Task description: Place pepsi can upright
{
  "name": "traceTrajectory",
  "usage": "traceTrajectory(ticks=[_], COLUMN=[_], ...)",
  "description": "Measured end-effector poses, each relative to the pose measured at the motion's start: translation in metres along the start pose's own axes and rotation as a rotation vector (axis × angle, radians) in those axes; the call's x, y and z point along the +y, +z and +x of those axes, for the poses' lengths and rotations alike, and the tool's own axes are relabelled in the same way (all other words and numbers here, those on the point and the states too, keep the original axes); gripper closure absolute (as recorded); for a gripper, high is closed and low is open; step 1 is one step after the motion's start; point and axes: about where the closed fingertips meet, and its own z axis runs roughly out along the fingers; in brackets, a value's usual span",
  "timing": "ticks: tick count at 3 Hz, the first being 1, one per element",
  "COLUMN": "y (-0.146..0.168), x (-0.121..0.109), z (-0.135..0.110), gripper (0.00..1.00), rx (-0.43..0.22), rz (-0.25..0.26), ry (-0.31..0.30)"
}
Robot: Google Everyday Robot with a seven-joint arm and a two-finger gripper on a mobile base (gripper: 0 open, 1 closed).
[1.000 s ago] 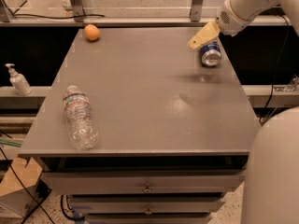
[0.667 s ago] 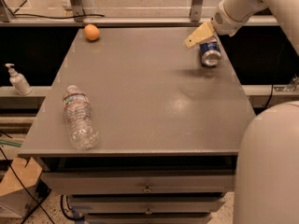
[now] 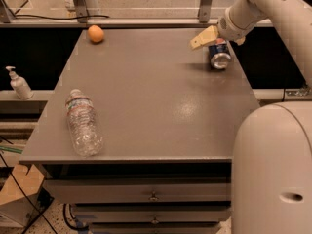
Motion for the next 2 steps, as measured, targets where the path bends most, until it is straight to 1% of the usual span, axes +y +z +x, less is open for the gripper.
traceTrajectory(ticks=[1, 2], y=[0.019, 0.030], x=[-0.008, -0.014], z=[0.000, 0.000], gripper=[0.00, 0.18], rx=[0.008, 0.017], rz=[-0.009, -0.004], ry=[0.048, 0.055])
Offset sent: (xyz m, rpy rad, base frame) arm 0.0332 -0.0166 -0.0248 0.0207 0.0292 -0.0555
